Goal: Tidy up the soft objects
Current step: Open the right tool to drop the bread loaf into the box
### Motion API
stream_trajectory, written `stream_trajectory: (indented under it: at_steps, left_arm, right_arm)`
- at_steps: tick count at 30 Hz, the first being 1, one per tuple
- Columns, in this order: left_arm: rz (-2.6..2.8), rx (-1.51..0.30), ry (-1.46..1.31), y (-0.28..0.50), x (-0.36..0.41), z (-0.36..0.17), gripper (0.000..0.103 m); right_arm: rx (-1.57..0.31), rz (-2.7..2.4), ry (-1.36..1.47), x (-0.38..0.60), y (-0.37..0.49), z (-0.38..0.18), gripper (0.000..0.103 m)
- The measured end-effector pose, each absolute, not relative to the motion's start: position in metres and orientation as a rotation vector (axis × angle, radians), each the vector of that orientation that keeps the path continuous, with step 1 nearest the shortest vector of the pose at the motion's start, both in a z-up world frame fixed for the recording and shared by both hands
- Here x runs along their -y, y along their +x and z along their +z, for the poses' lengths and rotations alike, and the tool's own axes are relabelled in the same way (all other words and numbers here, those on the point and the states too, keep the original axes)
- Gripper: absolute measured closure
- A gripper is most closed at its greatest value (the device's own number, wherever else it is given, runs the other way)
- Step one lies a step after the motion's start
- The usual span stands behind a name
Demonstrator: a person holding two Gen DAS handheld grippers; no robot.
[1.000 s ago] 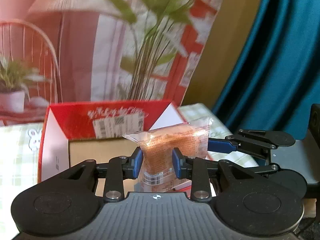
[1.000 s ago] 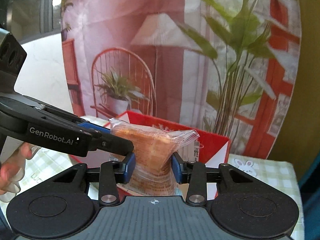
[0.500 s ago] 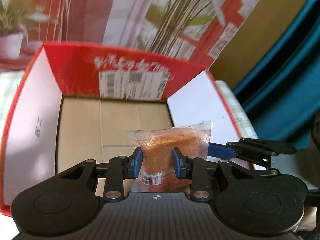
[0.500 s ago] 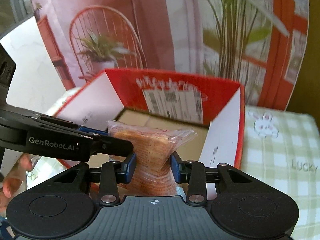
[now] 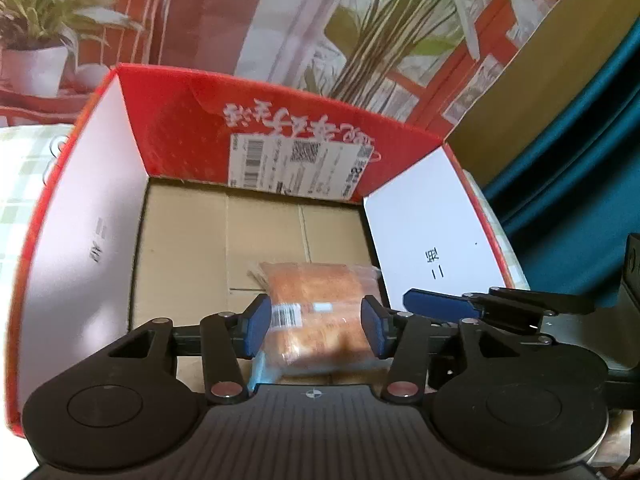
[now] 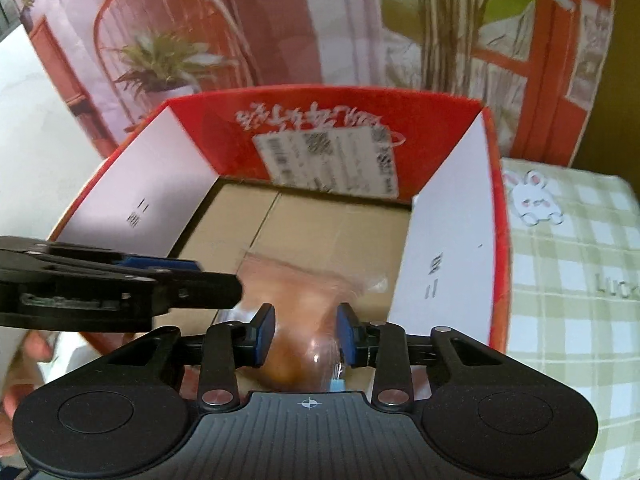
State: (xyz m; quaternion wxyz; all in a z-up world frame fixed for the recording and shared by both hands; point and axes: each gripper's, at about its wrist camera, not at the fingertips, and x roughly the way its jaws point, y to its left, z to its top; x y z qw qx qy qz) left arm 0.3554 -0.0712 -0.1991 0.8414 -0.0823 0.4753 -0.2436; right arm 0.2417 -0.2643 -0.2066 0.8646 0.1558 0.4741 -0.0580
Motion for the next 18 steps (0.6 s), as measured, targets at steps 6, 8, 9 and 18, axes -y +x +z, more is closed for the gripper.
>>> stream_trajectory:
  at_steps: [6, 8, 9, 18]
  left_arm:
    - [-0.494, -0.913, -0.110, 0.334, 0.060, -0.176, 0.051]
    - [-0.484, -0.871, -0.083, 0.324, 0.055, -0.168, 0.051]
    - [-0.477, -0.849, -0.069, 0.318, 0.053, -0.163, 0.049]
    - [-0.334, -0.648, 0.042, 0.257, 0.032, -0.123, 0.003]
  right_arm:
    - [-0.911, -0.161, 0.282, 0.261, 0.226, -0.190, 0.065]
    - [-0.884, -0.164, 0.267, 0.258, 0.219, -0.185, 0.062]
    - [-0.874, -0.166, 0.256, 0.256, 0.216, -0.182, 0.058]
    - [-0.719, -0.201, 0.217, 0.236, 0.175, -0.156, 0.003]
